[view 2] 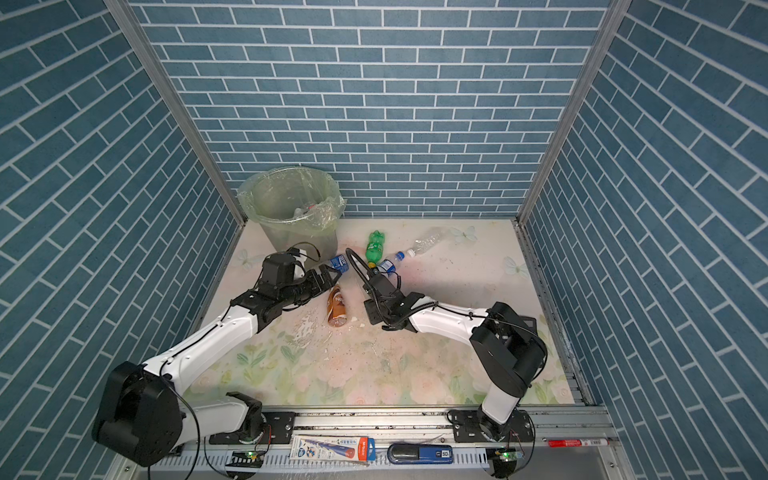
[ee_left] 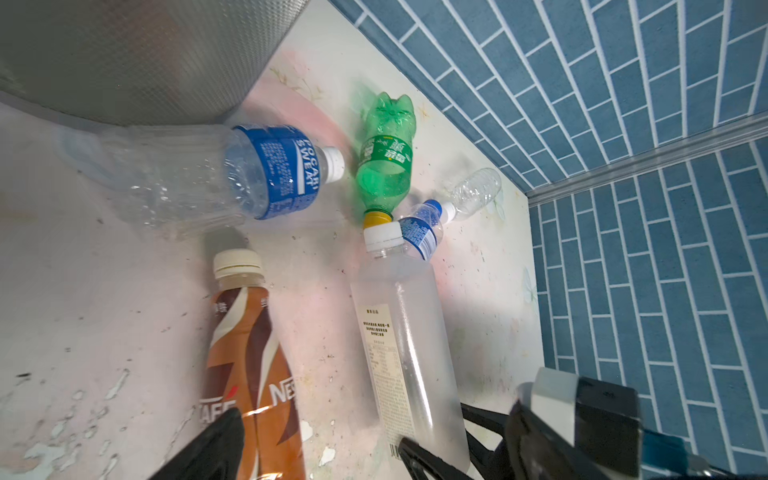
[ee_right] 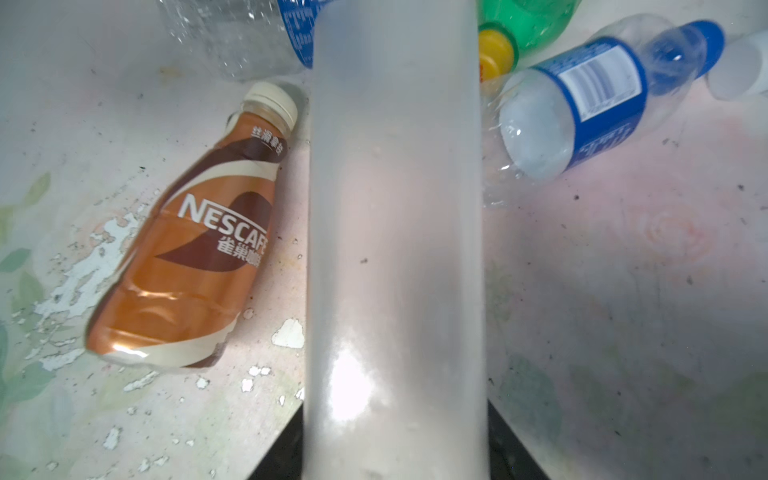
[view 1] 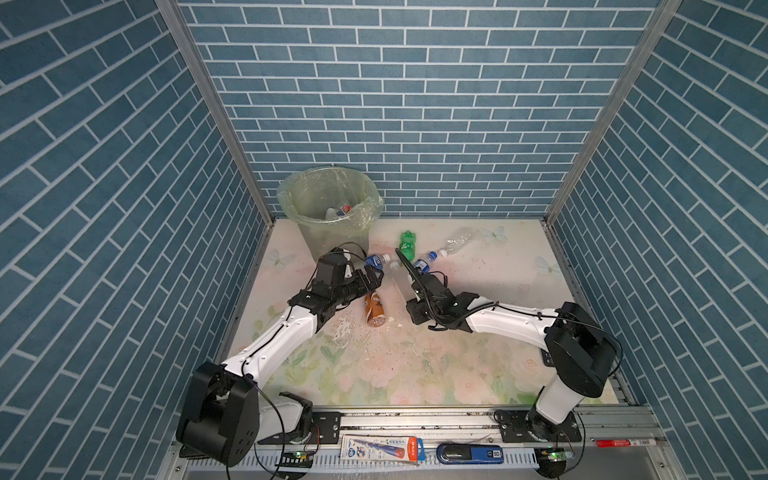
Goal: Throw the plastic bottles in the bin
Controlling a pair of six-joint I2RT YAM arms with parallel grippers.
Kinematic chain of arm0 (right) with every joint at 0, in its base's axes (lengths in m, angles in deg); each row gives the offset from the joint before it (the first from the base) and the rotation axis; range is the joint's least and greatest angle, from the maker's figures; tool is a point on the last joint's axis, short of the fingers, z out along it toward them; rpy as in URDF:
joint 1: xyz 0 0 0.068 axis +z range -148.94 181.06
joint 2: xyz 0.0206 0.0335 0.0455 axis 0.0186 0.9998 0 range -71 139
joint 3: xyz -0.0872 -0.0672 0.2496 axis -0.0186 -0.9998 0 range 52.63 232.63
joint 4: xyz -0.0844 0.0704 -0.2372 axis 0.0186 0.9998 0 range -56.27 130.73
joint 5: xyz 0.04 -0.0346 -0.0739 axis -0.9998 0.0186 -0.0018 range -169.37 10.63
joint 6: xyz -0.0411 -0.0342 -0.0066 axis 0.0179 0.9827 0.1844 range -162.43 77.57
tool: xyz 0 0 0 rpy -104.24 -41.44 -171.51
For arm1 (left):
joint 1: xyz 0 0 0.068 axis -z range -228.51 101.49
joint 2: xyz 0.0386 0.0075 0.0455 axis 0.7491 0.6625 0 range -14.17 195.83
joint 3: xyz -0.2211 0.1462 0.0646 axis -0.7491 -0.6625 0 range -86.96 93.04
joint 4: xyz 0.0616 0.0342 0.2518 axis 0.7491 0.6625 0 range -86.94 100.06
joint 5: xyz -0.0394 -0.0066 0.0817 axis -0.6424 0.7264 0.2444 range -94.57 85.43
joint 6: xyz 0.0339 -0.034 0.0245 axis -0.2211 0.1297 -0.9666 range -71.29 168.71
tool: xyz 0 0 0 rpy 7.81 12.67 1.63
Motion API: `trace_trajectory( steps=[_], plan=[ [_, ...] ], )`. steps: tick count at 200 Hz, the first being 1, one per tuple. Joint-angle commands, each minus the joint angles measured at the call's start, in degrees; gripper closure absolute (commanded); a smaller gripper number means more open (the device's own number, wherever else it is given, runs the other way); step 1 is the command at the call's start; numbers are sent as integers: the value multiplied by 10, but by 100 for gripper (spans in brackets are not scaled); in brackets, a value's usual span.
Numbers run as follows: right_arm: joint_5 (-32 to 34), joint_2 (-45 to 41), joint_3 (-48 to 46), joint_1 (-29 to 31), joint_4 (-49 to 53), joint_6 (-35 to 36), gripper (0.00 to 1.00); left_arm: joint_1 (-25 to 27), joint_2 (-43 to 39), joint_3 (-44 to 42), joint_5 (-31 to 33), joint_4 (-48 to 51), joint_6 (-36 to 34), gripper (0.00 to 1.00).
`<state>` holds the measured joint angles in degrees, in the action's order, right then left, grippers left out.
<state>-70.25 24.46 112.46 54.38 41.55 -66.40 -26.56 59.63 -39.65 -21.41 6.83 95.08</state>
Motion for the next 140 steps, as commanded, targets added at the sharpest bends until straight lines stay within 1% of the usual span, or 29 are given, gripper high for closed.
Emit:
trace_trajectory(
  steps=[1, 55, 98, 140],
  plan=[
    [4, -39, -19, -1, -6, 10, 60, 24, 29, 42, 6, -21, 3, 1],
    [-7, -113, -32, -1, -3, 35, 60, 58, 110, 131, 25, -40, 1, 1],
    [-21, -150, -25, -11, 9, 45, 60, 89, 167, 182, 34, -58, 3, 1],
    [-48, -169, -24, -37, 8, 44, 60, 105, 189, 207, 46, -78, 2, 1]
  ],
)
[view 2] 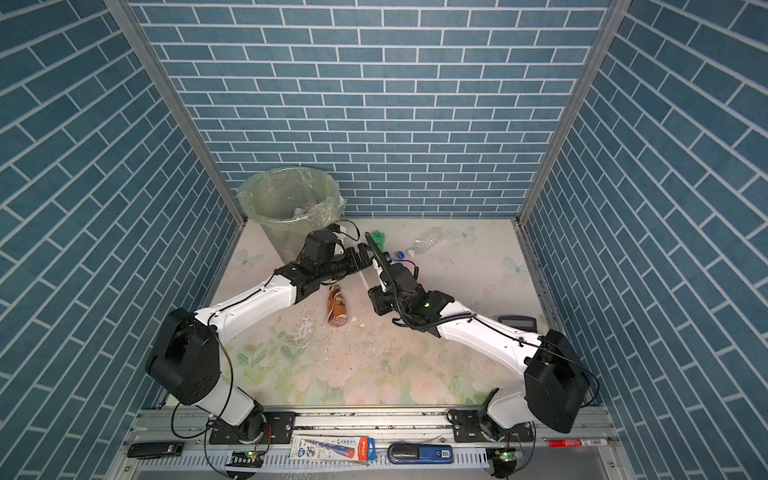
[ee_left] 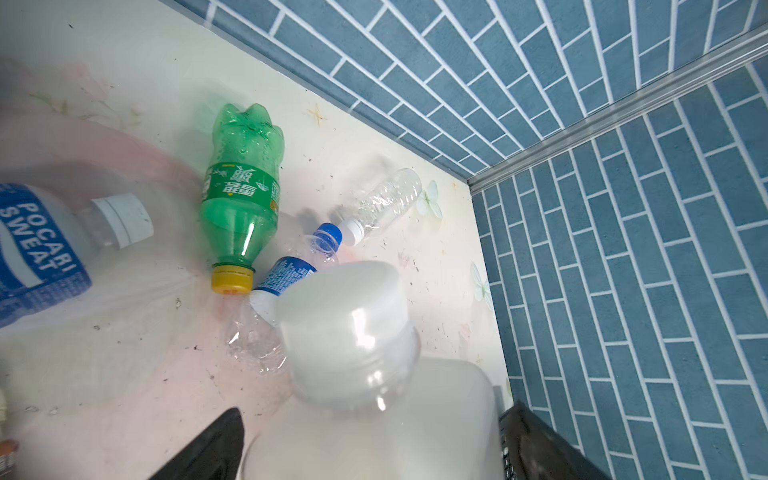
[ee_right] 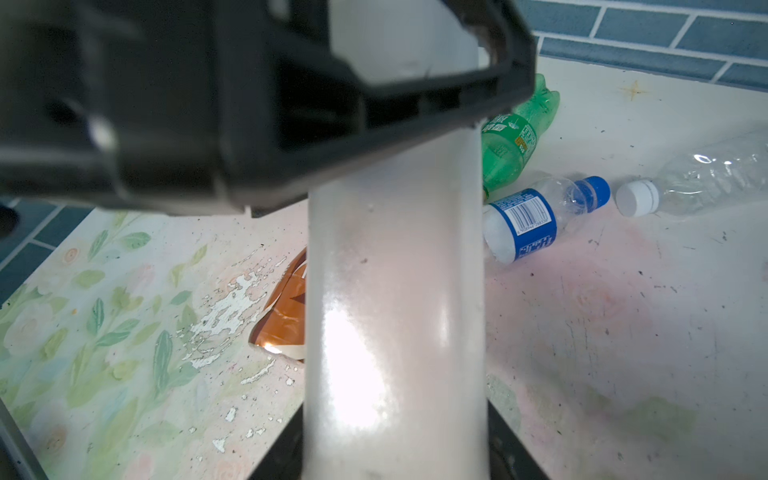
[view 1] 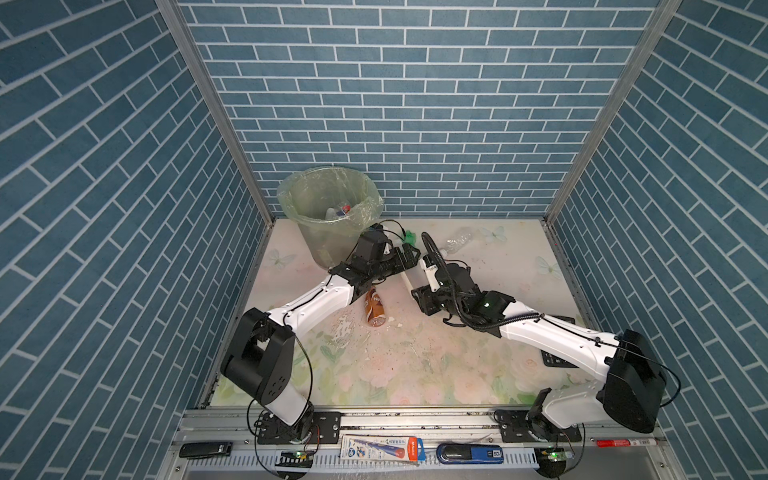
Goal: Throw the plastic bottles in the bin
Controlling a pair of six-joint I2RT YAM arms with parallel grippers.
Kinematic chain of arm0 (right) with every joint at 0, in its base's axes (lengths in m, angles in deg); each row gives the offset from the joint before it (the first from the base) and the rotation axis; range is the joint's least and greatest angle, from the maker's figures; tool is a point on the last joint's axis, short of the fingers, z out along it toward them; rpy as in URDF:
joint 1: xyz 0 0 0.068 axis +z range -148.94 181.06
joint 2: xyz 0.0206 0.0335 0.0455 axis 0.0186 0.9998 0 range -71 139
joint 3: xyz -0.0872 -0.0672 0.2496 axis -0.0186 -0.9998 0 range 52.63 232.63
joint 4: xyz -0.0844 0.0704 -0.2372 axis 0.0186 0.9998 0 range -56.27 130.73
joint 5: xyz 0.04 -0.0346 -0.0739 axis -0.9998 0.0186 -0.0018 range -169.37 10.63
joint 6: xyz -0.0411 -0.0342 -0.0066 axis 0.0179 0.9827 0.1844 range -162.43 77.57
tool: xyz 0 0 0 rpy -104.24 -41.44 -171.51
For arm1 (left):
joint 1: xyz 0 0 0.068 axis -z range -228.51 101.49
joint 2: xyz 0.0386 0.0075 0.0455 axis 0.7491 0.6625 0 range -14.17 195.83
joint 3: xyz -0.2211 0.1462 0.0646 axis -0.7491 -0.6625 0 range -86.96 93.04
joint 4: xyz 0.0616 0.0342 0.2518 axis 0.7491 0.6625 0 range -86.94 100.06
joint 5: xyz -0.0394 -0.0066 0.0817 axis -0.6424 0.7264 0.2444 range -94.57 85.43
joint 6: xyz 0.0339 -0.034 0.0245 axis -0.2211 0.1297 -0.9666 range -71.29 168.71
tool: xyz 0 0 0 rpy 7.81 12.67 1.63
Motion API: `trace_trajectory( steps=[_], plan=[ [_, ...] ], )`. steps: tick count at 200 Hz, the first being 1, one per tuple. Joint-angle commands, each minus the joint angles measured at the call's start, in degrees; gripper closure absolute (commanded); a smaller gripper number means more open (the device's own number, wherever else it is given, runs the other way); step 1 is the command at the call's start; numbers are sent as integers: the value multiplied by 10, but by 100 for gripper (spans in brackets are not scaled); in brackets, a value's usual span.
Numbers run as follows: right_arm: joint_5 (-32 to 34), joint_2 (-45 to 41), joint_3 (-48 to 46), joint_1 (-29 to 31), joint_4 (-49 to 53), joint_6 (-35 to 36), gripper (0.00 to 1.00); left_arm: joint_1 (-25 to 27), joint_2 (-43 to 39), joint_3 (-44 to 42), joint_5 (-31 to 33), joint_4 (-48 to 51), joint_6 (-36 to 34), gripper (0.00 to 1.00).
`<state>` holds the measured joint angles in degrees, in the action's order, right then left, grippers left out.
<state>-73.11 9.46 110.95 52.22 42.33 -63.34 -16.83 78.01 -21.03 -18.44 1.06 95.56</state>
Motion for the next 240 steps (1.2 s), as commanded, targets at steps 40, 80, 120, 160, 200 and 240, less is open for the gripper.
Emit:
trace_trajectory(
  steps=[40, 80, 120, 160, 200, 240],
  plan=[
    [-50, -16, -3, -45, -9, 10, 60, 11, 8, 26, 24, -32, -6, 11],
    [-78, -8, 7, -59, -15, 10, 60, 13, 21, 32, 17, -37, -6, 21],
    [-109, -11, 13, -69, -24, 12, 60, 18, 42, 44, 19, -38, 0, 16],
    [-133, -10, 11, -75, -29, 8, 60, 23, 47, 46, 29, -49, -1, 24],
    [-130, -10, 10, -79, -21, 7, 56, 25, 48, 45, 25, -58, 0, 48],
    [-130, -14, 13, -83, -15, 6, 43, 26, 44, 55, 28, -32, -17, 49]
  ],
)
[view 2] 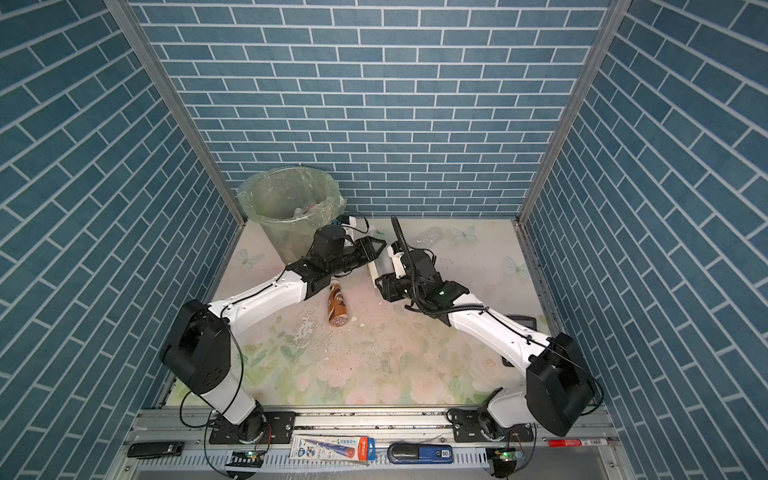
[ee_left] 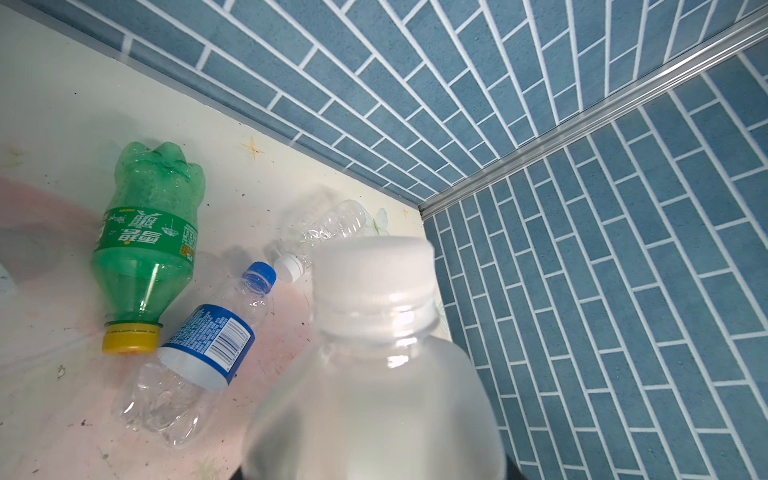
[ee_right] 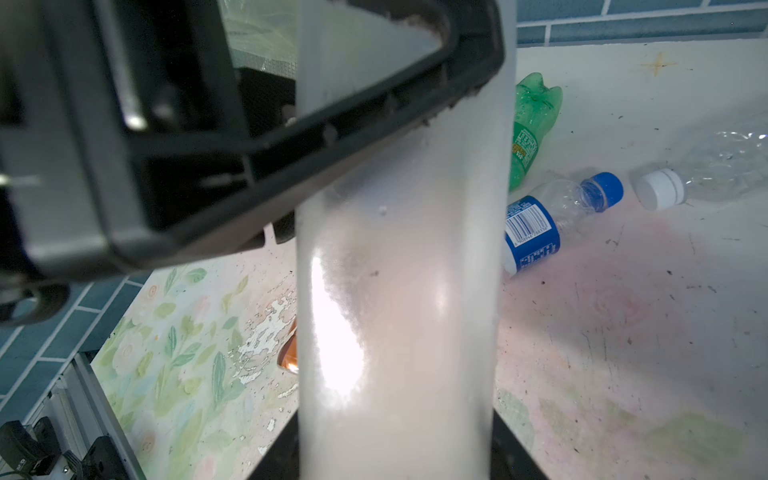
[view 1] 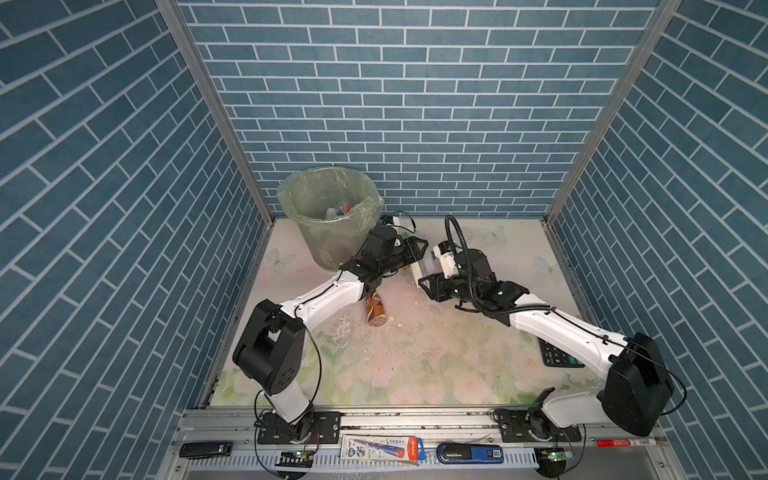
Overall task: Throw the plastic bottles in the bin
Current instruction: 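Grasp the frosted bottle's white cap with the left gripper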
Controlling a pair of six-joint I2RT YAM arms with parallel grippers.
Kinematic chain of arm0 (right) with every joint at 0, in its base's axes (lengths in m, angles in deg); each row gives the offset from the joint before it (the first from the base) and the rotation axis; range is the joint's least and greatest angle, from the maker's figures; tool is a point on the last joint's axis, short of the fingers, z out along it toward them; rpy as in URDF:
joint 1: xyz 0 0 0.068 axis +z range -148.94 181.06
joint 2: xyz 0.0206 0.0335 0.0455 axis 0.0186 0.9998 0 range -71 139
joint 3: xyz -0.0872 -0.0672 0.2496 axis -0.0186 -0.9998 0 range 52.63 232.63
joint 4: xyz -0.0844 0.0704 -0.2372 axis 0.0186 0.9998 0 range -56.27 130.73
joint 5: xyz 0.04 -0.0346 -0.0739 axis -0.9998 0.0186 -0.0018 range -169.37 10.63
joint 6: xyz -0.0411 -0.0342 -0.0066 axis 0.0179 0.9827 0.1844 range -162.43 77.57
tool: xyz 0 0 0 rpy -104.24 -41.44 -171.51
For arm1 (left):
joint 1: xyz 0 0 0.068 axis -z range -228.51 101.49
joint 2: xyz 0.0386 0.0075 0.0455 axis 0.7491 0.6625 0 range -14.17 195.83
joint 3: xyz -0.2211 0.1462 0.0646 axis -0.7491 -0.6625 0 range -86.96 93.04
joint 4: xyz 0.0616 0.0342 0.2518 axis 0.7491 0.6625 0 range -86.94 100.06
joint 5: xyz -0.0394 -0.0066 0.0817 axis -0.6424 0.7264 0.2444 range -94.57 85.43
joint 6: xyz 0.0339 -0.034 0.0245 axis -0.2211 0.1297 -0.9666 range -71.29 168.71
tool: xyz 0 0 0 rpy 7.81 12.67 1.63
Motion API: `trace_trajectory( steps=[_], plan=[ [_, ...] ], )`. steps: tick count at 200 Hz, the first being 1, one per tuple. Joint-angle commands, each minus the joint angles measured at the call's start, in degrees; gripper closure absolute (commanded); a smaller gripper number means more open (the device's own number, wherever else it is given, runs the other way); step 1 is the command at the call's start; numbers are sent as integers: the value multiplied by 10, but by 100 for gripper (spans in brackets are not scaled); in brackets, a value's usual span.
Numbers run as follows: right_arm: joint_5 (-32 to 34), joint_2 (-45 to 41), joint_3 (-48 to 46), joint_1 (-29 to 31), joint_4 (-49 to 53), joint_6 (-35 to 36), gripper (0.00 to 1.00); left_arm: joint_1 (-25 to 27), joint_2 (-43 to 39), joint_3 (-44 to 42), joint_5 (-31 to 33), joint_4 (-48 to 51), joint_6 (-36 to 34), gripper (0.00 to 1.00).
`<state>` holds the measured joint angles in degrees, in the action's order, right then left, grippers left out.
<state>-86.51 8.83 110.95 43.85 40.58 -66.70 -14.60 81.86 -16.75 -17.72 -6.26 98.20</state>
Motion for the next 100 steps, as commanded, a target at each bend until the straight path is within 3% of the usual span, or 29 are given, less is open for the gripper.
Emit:
trace_trajectory(
  steps=[1, 73, 100],
  plan=[
    [4, -8, 13, 0, 3, 39, 42, 3, 6, 12, 21, 42, -44, 49],
    [18, -51, 44, 0, 21, 62, 7, -9, -44, 103, 102, 186, -186, 48],
    [18, -52, 78, 0, 19, 75, 1, -20, -60, 141, 144, 210, -231, 48]
  ],
)
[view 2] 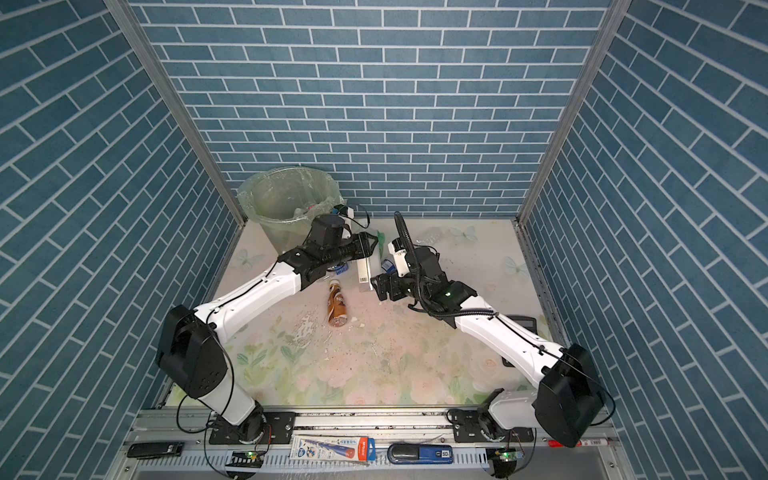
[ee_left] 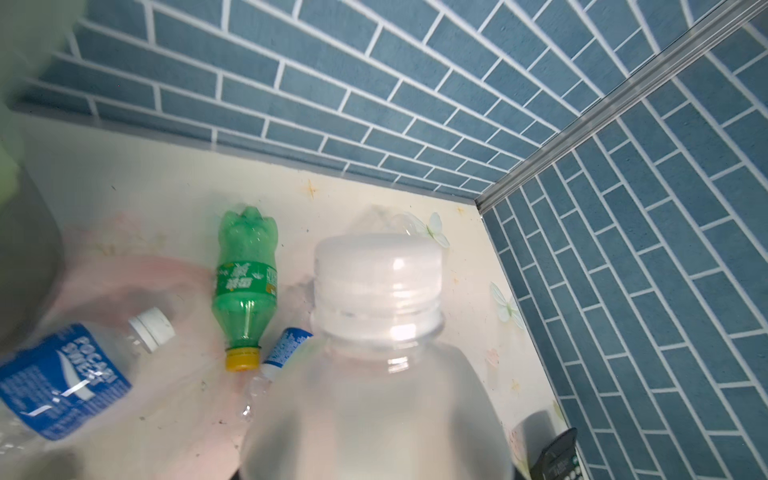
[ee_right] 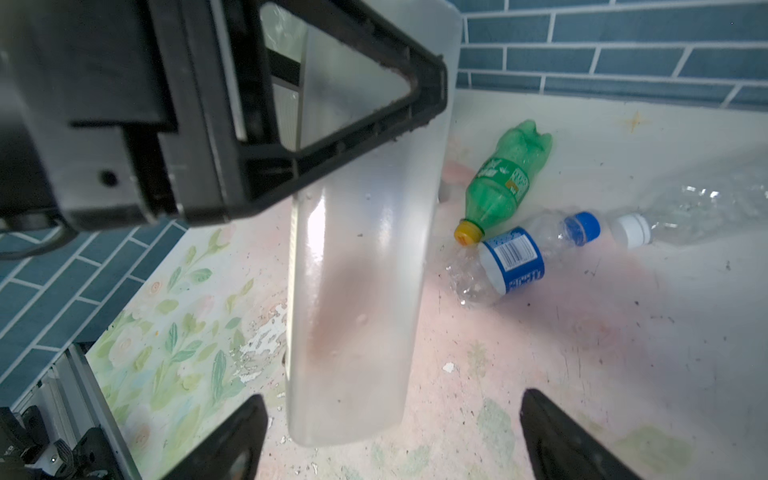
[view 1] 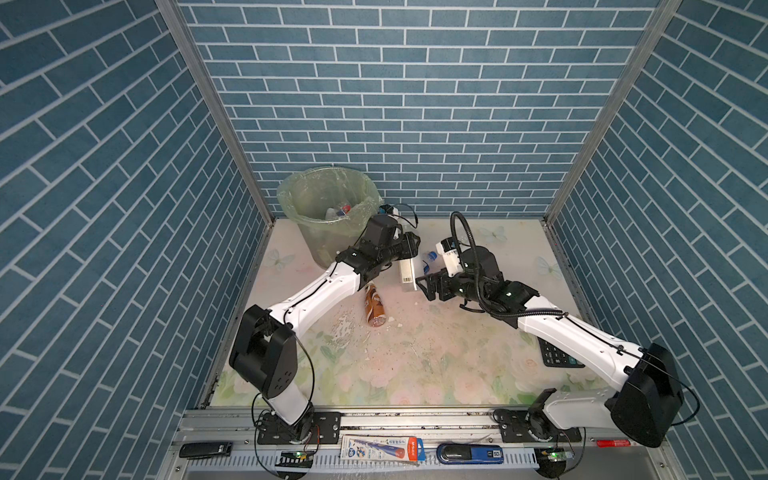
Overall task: Throw the plastic bottles in the bin
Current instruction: 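Grasp the frosted bottle's white cap with the left gripper, then carry the frosted bottle over the bin with the left gripper while the right gripper releases, then open the left gripper above the bin to drop the frosted bottle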
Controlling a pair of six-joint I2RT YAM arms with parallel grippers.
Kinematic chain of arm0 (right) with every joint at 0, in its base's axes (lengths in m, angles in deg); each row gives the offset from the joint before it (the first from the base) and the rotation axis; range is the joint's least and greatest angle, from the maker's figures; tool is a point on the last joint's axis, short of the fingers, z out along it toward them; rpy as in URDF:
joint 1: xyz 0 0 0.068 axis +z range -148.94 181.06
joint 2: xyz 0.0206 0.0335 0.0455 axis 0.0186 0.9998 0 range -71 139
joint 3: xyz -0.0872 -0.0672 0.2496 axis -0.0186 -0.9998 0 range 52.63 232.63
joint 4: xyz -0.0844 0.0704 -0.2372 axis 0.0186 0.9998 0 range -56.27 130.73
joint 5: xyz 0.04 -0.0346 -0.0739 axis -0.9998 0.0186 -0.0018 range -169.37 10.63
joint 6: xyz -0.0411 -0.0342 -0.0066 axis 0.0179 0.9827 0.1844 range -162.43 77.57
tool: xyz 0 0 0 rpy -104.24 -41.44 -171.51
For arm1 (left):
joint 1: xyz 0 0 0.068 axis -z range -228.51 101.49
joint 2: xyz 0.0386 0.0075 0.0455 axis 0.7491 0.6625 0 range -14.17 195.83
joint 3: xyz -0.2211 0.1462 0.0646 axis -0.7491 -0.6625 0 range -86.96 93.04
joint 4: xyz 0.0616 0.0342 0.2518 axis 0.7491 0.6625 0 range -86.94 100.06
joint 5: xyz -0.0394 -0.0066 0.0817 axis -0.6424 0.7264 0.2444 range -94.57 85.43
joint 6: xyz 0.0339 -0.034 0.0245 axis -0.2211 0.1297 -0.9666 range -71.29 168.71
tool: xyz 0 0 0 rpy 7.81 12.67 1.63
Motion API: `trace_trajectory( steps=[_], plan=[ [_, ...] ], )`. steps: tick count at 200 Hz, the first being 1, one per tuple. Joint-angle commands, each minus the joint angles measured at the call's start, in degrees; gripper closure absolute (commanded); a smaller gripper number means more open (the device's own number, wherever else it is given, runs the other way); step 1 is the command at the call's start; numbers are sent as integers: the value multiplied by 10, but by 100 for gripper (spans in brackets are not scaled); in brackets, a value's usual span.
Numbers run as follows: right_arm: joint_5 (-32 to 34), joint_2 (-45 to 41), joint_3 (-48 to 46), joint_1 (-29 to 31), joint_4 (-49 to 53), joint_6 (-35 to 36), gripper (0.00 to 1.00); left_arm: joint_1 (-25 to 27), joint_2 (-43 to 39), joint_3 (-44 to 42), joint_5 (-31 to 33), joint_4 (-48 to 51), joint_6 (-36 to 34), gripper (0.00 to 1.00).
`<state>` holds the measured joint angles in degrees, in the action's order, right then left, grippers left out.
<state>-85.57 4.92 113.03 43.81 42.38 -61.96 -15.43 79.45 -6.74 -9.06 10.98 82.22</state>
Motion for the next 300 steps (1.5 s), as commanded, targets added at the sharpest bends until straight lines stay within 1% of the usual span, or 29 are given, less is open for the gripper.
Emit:
trace_trajectory(
  steps=[1, 19, 46, 68, 89, 111, 126, 145, 166, 185, 200, 215, 241, 253, 261, 268, 272, 278, 285, 292, 300],
  plan=[
    [8, -13, 60, 1, 2, 29, 1, -13, -37, 42, 60, 38, -74, 48],
    [5, 2, 113, 0, 19, 42, 1, -18, -44, 64, 105, 38, -108, 47],
    [-14, 25, 189, 3, 32, 57, 1, -37, -52, 104, 149, 22, -152, 44],
    [-40, 52, 251, 7, 48, 59, 1, -63, -52, 143, 166, 8, -164, 44],
    [-41, 76, 297, 18, 63, 63, 1, -74, -58, 173, 196, -25, -195, 44],
    [-39, 90, 322, 33, 71, 70, 1, -79, -69, 190, 227, -83, -252, 47],
    [-37, 95, 329, 39, 74, 71, 1, -79, -81, 189, 247, -140, -297, 51],
    [-40, 102, 335, 43, 82, 72, 1, -80, -93, 175, 265, -229, -353, 49],
    [-38, 105, 333, 46, 83, 70, 1, -81, -102, 165, 258, -316, -411, 49],
    [-37, 106, 326, 46, 79, 67, 1, -83, -110, 159, 253, -371, -442, 49],
    [-36, 106, 323, 46, 80, 66, 1, -83, -118, 152, 251, -406, -457, 49],
    [-33, 108, 320, 46, 79, 65, 1, -91, -117, 154, 251, -417, -461, 49],
    [-33, 114, 323, 45, 79, 65, 1, -117, -97, 157, 251, -392, -435, 50],
    [-37, 118, 325, 46, 79, 62, 1, -135, -76, 148, 262, -375, -418, 50],
    [-40, 120, 326, 46, 77, 59, 1, -153, -59, 142, 272, -355, -393, 46],
    [-42, 121, 326, 46, 77, 57, 1, -174, -39, 147, 273, -311, -346, 38],
    [-44, 121, 326, 46, 76, 55, 2, -186, -27, 154, 267, -274, -316, 31],
    [-46, 121, 325, 46, 76, 54, 1, -200, -12, 172, 251, -216, -278, 16],
    [-46, 121, 324, 46, 77, 54, 2, -207, -4, 183, 229, -166, -264, 2],
    [-46, 119, 322, 46, 79, 54, 1, -203, -8, 176, 226, -153, -269, 1],
    [-44, 117, 320, 46, 80, 55, 2, -195, -25, 146, 231, -172, -272, 1]
  ],
)
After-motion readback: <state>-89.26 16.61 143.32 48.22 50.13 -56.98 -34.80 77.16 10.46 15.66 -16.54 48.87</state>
